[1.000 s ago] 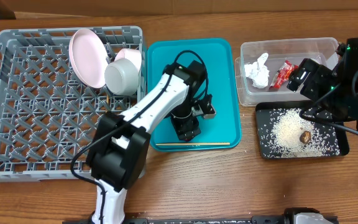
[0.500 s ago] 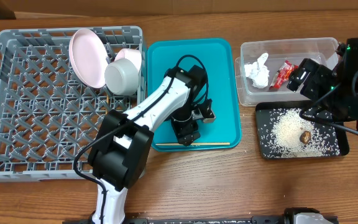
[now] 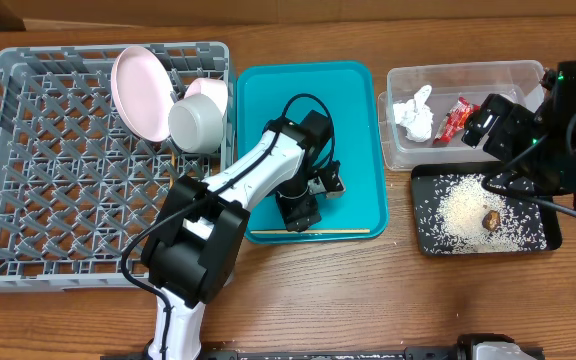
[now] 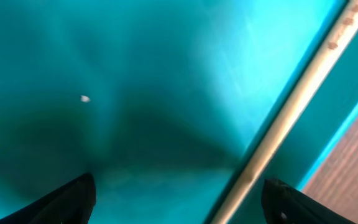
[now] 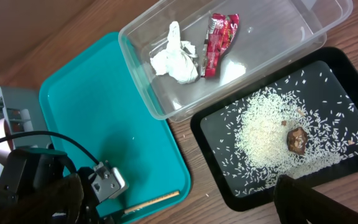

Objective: Sort waste into correct bins and load items into the dishwasher
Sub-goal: 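Return the left gripper to the second chopstick on the teal tray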

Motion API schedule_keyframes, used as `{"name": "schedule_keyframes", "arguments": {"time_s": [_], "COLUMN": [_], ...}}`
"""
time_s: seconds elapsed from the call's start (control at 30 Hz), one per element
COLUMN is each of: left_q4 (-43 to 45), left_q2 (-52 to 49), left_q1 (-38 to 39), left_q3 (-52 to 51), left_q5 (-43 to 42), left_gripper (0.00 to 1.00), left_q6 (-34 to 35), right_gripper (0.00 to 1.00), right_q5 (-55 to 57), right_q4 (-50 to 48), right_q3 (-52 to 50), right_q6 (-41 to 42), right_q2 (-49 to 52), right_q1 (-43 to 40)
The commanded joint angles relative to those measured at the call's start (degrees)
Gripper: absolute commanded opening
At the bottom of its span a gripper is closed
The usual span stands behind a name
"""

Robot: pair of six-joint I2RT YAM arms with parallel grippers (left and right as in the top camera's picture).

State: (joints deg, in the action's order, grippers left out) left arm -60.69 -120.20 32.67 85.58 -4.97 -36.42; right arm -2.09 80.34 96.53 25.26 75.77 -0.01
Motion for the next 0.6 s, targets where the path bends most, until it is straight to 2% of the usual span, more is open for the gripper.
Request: {"name": "schedule_keyframes", "arguments": {"time_s": [0.0,0.23,0.33,0.57], "left_q4": [1.2,1.2,0.9,0.7], "left_q2": [-0.7,-0.7,-0.5,3.2], "left_q1": [0.9,1.9,2.6,3.5], "left_q3": [-3.0,-3.2,-2.3,-0.8], "left_q5": [1.1,5.2,8.7,9.5], "left_gripper": [0.87,0.85,0.76,0.78], "left_q6": [-0.7,0.0,2.8,3.9], "right_gripper": [1.00,1.00,1.00,1.00], "right_q5": [0.7,0.7,0.7,0.7], "right_q4": [-0.3,-0.3,-0.3,-0.3], "right_q3": [0.8,0.8,0.8,0.8], "right_q6": [0.1,0.1,0.1,0.1], "right_q2": [0.0,0.0,0.0,0.0], "right_q1": [-0.1,-0.1,-0.1,-0.1]}}
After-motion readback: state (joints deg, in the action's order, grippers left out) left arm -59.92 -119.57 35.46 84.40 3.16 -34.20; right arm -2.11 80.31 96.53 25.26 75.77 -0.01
